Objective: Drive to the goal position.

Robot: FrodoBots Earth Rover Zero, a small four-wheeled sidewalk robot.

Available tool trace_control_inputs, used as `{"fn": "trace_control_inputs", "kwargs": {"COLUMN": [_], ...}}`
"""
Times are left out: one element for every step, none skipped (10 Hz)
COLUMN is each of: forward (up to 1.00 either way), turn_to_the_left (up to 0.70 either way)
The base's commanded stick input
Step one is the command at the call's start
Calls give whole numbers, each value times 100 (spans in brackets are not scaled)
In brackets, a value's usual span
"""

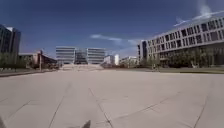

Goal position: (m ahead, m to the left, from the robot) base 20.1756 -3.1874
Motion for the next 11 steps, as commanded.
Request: {"fn": "trace_control_inputs", "kwargs": {"forward": [60, 60, 60, 60, 60, 60, 60, 60, 60, 60, 60], "turn_to_the_left": [-1, -1, -1, -1, -1, -1, -1, -1, -1, -1, -1]}}
